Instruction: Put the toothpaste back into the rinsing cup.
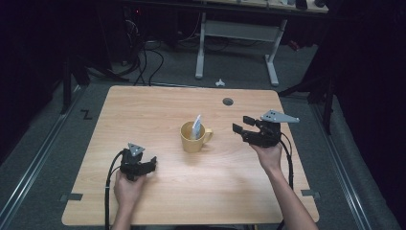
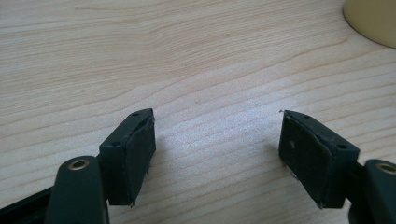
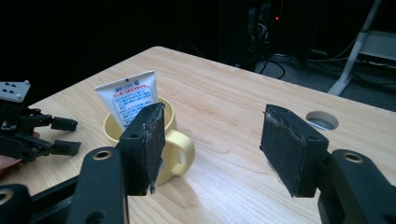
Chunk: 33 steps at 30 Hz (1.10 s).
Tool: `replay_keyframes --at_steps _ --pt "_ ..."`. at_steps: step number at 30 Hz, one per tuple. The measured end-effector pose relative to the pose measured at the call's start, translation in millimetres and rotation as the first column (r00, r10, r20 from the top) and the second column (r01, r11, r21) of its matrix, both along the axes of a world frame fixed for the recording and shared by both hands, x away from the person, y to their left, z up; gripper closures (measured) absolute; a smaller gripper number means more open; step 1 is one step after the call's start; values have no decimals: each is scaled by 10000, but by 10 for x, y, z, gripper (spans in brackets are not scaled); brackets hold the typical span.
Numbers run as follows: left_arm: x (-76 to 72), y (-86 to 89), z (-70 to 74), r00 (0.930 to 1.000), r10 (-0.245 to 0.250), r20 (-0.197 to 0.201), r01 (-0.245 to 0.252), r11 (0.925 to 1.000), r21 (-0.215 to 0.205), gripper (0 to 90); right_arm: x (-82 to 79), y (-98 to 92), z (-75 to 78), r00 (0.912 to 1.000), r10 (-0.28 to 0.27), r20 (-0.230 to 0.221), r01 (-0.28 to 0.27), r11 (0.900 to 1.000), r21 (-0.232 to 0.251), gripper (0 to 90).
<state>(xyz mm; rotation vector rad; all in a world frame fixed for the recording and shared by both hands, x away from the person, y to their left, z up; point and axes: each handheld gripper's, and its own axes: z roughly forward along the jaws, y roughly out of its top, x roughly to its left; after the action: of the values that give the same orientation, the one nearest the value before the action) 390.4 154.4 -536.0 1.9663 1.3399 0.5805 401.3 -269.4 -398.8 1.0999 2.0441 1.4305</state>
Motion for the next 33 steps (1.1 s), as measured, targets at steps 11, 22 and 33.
replay_keyframes --at_steps 11,22,33 --pt "0 0 0 10000 -3 -2 3 10000 2 275 -71 -108 -12 9998 -199 23 198 9998 79 402" --pt "0 0 0 10000 0 -1 0 10000 1 276 -145 -186 -22 9997 -259 37 258 9995 160 403" --pt "0 0 0 10000 -1 -3 1 10000 4 276 -198 -246 -49 9992 -399 -8 399 9990 203 404"
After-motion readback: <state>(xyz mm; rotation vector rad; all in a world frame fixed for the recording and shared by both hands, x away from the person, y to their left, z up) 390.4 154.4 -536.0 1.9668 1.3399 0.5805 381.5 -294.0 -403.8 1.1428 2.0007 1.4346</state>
